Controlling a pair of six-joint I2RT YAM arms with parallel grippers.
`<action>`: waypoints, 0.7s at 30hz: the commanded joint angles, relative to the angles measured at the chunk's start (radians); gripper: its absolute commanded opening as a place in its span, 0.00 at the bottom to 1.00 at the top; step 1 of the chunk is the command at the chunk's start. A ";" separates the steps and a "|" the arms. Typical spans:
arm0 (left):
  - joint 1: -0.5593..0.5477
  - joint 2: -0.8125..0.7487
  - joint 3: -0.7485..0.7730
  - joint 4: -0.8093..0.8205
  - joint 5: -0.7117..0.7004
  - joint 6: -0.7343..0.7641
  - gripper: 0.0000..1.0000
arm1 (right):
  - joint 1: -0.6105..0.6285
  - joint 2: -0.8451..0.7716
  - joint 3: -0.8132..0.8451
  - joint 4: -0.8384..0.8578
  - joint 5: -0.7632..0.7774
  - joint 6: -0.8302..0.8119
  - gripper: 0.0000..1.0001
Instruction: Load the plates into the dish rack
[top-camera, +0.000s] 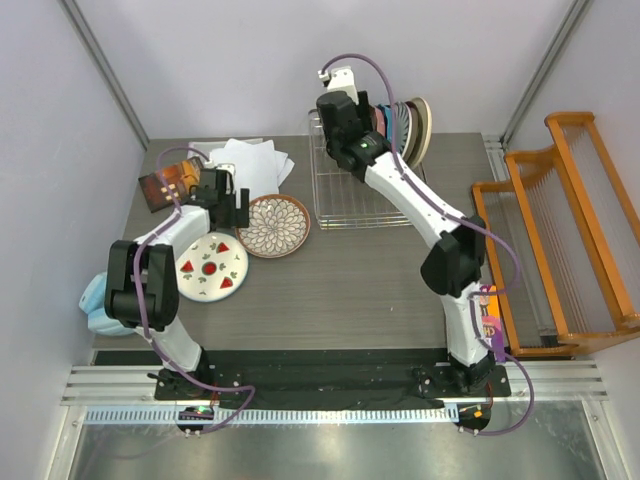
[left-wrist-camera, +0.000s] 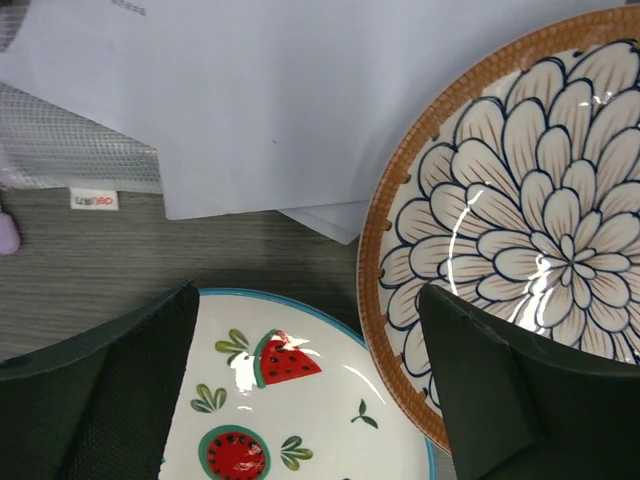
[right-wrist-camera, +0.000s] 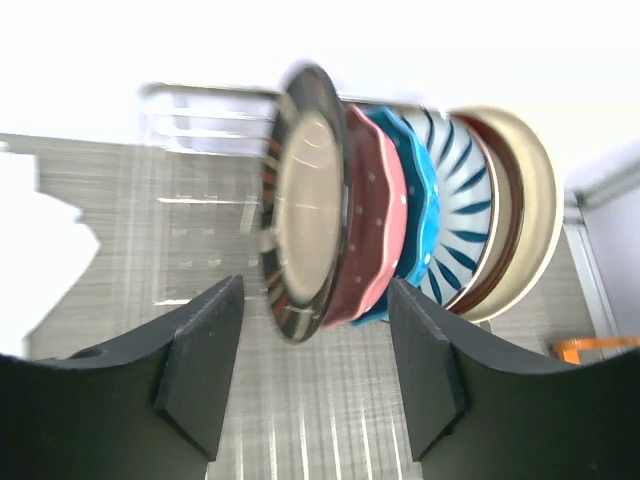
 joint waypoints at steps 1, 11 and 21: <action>0.028 0.016 0.013 0.011 0.209 0.005 0.86 | 0.031 -0.174 -0.079 -0.020 -0.095 -0.003 0.66; 0.030 0.120 0.056 0.013 0.326 -0.003 0.64 | 0.030 -0.334 -0.311 -0.060 -0.304 0.021 0.80; 0.042 0.151 0.091 -0.018 0.424 0.014 0.09 | 0.031 -0.348 -0.336 -0.078 -0.324 0.026 0.79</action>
